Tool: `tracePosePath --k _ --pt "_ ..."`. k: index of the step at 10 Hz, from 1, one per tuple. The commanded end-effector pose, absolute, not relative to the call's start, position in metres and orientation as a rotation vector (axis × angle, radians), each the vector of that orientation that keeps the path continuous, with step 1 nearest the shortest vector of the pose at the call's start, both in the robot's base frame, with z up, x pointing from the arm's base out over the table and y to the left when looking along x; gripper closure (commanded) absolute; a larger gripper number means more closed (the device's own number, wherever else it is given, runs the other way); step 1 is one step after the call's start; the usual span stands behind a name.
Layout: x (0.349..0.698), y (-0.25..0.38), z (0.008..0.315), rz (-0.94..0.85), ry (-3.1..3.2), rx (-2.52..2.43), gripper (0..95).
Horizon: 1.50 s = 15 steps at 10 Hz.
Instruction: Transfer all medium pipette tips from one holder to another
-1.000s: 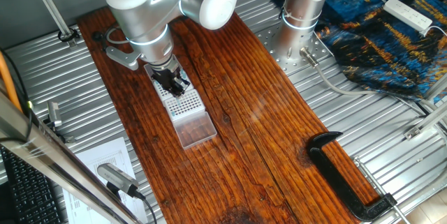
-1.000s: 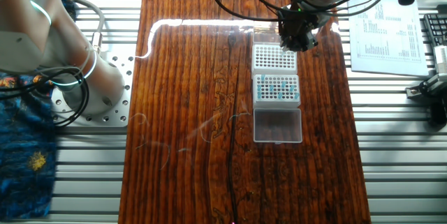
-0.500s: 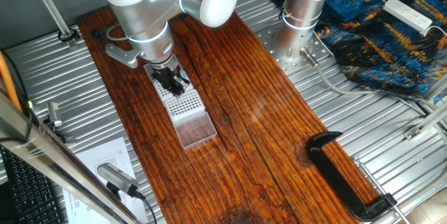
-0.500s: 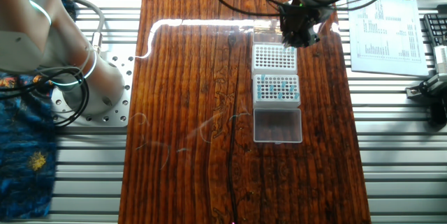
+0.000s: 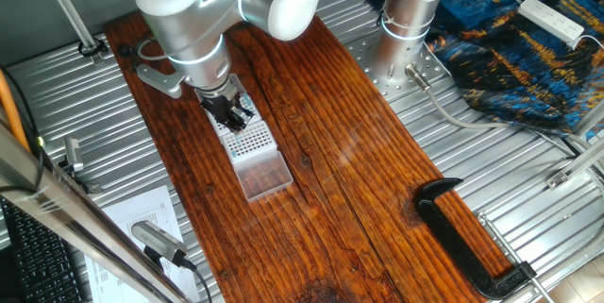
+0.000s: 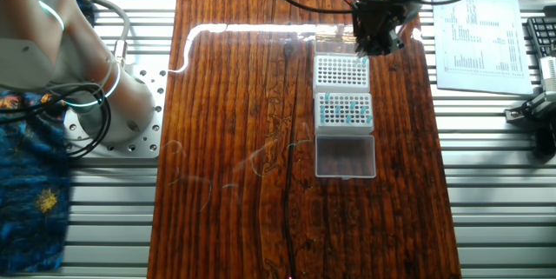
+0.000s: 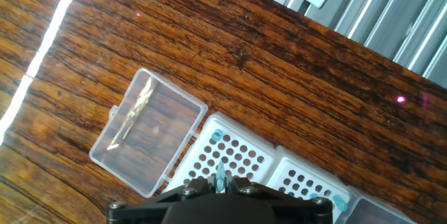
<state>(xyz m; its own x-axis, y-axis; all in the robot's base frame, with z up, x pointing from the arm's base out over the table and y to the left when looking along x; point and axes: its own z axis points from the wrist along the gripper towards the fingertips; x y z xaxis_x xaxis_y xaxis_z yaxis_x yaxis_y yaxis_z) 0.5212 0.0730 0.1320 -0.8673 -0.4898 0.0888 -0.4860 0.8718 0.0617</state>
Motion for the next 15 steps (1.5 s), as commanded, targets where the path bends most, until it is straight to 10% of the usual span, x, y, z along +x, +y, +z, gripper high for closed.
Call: tracePosePath --k 1,8,9,15 --pt "0.5228 0.0728 0.1282 -0.064 -2.943 0.769 95.0" --pt "0.5194 0.0699 0.1201 -0.071 -2.936 0.775 95.0" --pt "0.5194 0.0699 0.1201 -0.069 -2.936 0.776 76.0" --pt "0.5194 0.0699 0.1201 -0.07 -2.931 0.78 76.0"
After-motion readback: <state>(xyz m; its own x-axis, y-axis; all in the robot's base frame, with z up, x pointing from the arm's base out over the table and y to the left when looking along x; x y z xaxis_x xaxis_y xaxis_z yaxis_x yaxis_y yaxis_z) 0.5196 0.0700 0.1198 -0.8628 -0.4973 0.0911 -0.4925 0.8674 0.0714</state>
